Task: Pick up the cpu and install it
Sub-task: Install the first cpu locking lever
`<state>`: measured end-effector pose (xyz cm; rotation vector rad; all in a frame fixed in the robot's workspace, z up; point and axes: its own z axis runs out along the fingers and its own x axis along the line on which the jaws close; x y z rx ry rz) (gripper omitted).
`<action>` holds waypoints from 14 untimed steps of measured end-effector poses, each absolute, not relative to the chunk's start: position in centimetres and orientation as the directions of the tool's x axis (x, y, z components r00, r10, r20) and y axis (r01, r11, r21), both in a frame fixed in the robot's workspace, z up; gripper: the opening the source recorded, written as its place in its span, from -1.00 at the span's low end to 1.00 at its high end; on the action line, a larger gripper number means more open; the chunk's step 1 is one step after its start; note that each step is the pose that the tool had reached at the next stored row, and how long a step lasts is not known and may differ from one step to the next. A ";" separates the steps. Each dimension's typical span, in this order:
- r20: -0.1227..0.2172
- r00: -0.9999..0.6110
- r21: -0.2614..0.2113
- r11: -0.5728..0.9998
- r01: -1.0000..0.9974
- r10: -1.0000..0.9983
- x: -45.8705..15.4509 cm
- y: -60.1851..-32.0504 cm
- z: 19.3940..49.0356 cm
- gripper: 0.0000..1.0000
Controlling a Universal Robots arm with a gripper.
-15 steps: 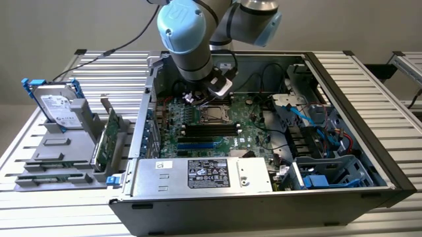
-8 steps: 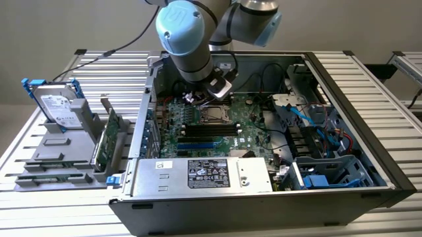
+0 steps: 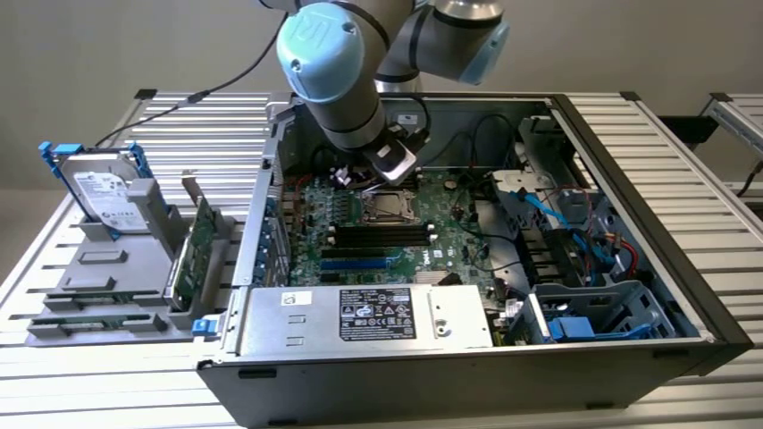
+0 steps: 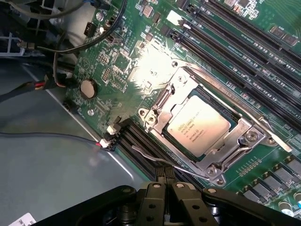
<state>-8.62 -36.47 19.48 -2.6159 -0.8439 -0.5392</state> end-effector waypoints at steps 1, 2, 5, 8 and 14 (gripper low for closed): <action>0.451 0.752 -0.201 -0.766 0.610 0.481 -8.6 -36.5 19.5 -0.79; 0.451 0.752 -0.201 -0.766 0.610 0.481 -8.6 -36.5 19.5 -0.79; 0.452 0.753 -0.203 -0.766 0.610 0.479 -8.6 -36.5 19.5 -0.79; 0.453 0.756 -0.206 -0.769 0.605 0.473 -8.6 -36.5 19.4 -0.79; 0.457 0.766 -0.212 -0.781 0.588 0.453 -8.4 -36.7 19.1 -0.79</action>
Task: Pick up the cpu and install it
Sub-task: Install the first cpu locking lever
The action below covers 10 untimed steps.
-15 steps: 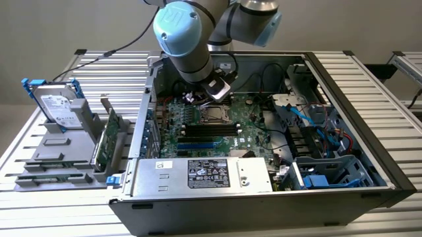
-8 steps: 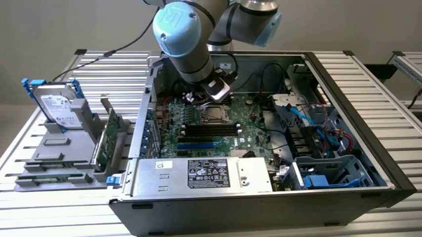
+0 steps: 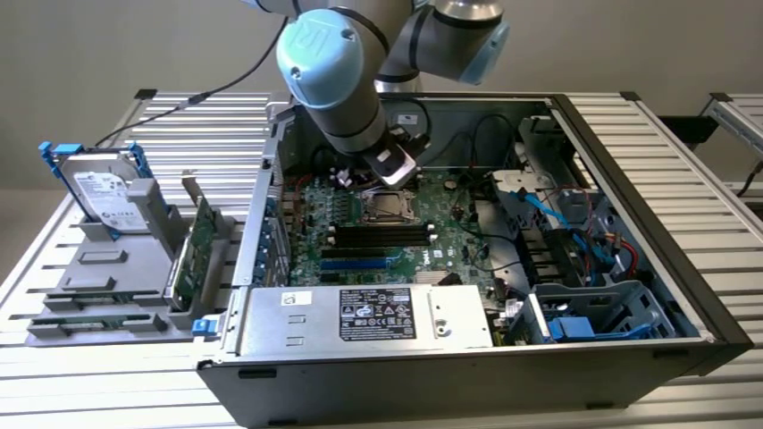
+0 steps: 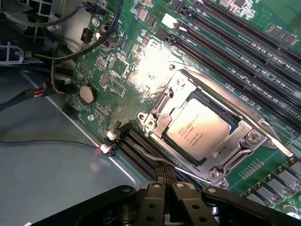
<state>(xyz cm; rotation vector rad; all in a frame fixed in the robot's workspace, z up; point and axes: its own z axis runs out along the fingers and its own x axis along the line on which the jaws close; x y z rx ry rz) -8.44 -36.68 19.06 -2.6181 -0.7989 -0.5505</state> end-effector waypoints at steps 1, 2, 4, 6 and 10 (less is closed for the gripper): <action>0.457 0.767 -0.213 -0.782 0.585 0.450 -8.4 -36.7 19.0 -0.79; 0.458 0.769 -0.214 -0.784 0.583 0.447 -8.3 -36.7 19.0 -0.79; 0.459 0.771 -0.216 -0.787 0.578 0.441 -8.2 -36.7 19.0 -0.79; 0.464 0.792 -0.224 -0.813 0.538 0.396 -8.1 -36.7 18.6 -0.79; 0.462 0.801 -0.225 -0.824 0.521 0.380 -7.7 -36.7 17.9 -0.79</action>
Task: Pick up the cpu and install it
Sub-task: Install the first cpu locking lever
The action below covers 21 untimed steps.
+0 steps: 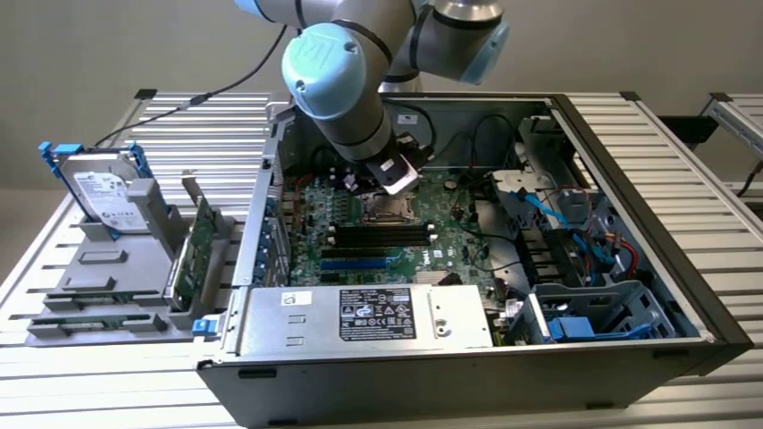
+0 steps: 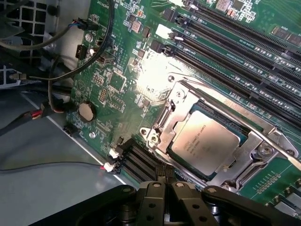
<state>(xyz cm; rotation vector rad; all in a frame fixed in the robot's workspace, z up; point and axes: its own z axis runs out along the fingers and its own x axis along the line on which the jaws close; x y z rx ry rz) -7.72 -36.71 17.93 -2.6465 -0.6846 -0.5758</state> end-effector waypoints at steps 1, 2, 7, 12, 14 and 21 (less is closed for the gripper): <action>0.462 0.802 -0.225 -0.824 0.519 0.379 -7.7 -36.7 17.9 -0.79; 0.462 0.802 -0.225 -0.825 0.518 0.378 -7.6 -36.7 17.8 -0.79; 0.460 0.804 -0.227 -0.825 0.517 0.377 -7.6 -36.7 17.8 -0.79; 0.452 0.808 -0.233 -0.825 0.515 0.377 -7.5 -36.6 17.8 -0.79; 0.452 0.808 -0.234 -0.825 0.515 0.377 -7.5 -36.5 17.8 -0.79; 0.454 0.808 -0.237 -0.824 0.515 0.375 -7.5 -36.5 19.8 -0.79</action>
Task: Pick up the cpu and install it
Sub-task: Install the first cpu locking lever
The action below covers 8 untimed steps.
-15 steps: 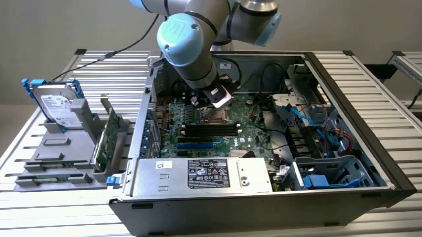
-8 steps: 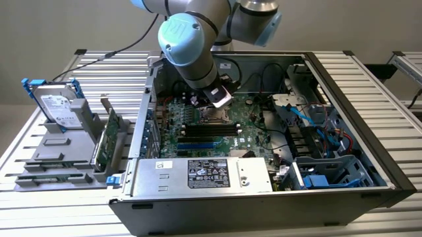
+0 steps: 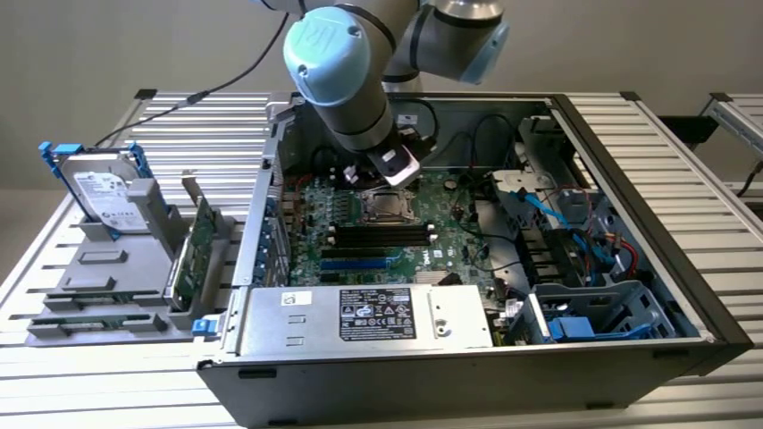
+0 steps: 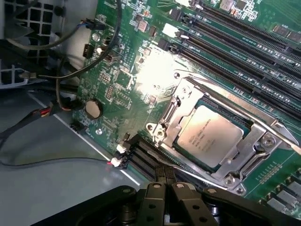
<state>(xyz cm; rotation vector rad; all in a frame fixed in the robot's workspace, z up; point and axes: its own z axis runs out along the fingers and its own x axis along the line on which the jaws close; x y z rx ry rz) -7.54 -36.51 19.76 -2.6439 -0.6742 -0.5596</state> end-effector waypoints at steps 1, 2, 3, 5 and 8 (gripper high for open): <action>0.454 0.808 -0.237 -0.824 0.515 0.375 -7.5 -36.5 20.2 -0.79; 0.453 0.809 -0.236 -0.824 0.515 0.375 -7.5 -36.5 20.5 -0.79; 0.454 0.809 -0.238 -0.823 0.515 0.375 -7.5 -36.5 20.8 -0.79; 0.454 0.809 -0.241 -0.823 0.515 0.373 -7.5 -36.5 21.0 -0.79; 0.454 0.810 -0.245 -0.822 0.514 0.371 -7.6 -36.5 21.0 -0.79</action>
